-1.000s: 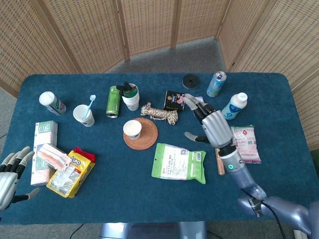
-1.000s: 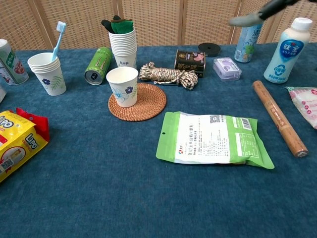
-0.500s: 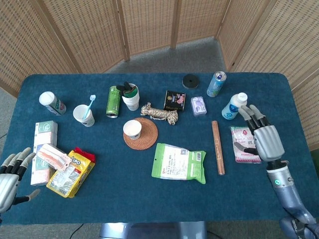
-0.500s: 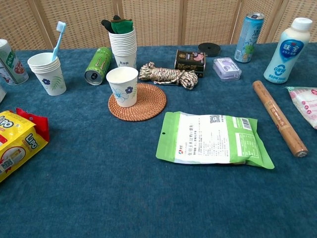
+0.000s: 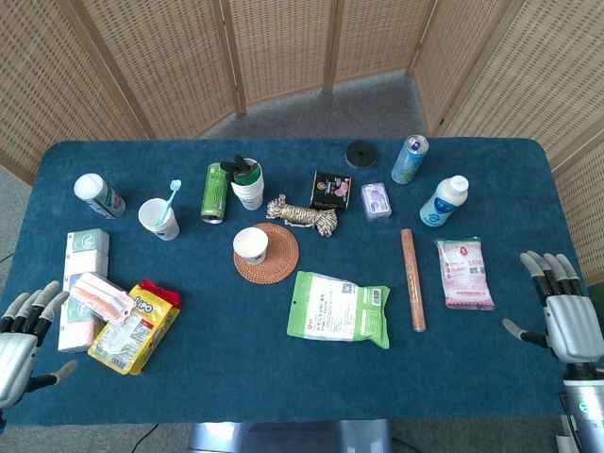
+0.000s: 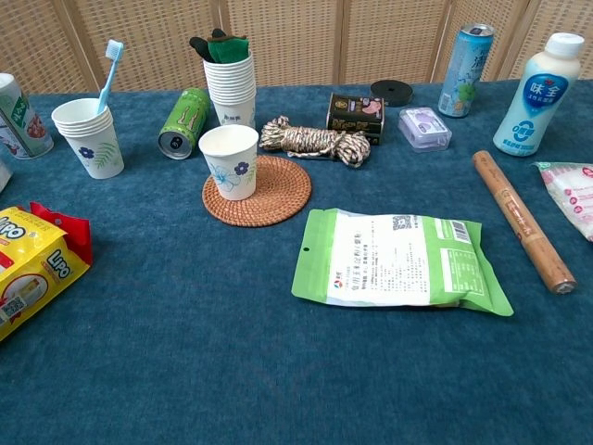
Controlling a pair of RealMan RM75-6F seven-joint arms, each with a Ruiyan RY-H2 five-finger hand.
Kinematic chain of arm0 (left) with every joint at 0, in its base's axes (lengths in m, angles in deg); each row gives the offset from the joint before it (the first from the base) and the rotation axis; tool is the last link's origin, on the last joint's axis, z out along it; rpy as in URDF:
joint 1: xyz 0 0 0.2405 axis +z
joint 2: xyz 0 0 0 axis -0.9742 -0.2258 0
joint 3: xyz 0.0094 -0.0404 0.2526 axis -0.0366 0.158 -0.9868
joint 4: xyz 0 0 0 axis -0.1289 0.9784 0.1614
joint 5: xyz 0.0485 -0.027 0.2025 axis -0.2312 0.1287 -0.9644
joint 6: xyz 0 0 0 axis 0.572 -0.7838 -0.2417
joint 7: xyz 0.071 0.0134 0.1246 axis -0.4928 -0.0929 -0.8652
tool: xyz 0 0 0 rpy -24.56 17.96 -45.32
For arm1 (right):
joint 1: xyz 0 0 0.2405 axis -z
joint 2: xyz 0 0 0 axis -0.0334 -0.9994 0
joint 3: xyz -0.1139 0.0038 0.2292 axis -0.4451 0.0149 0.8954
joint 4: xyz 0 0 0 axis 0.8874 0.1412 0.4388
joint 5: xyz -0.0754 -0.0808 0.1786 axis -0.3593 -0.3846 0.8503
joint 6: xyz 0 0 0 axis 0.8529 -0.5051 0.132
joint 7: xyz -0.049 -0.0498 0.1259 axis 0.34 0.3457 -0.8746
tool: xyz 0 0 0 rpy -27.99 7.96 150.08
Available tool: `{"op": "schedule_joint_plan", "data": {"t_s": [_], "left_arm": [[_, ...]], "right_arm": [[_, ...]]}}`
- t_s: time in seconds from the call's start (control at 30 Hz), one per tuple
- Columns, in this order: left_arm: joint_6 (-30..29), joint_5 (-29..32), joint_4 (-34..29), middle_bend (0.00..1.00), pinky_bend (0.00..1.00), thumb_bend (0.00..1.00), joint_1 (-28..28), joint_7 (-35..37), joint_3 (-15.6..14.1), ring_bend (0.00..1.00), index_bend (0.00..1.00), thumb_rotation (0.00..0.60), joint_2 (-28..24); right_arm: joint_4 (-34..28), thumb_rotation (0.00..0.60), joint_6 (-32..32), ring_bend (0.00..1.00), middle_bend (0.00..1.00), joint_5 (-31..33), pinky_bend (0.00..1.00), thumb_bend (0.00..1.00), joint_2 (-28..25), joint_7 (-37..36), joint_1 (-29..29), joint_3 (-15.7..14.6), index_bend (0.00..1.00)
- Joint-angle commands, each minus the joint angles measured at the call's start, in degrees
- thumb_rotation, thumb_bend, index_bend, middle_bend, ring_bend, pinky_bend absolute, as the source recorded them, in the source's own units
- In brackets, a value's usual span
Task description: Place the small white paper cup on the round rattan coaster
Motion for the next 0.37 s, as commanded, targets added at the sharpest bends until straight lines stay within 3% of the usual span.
{"op": "schedule_joint_plan", "data": {"t_s": [0.03, 0.37], "left_arm": [[-0.84, -0.65, 0.08, 0.00, 0.00, 0.21, 0.30, 0.02, 0.04, 0.00, 0.00, 0.600, -0.01], [-1.83, -2.01, 0.83, 0.00, 0.00, 0.21, 1.03, -1.60, -0.43, 0.00, 0.00, 0.600, 1.02]], "right_arm": [[-4.48, 0.600, 0.18, 0.00, 0.00, 0.86, 0.04, 0.08, -1.27, 0.71, 2.12, -0.50, 0.00], [-11.50, 0.600, -1.58, 0.00, 0.00, 0.19, 0.03, 0.08, -4.73, 6.97, 3.66, -0.58, 0.00]]}}
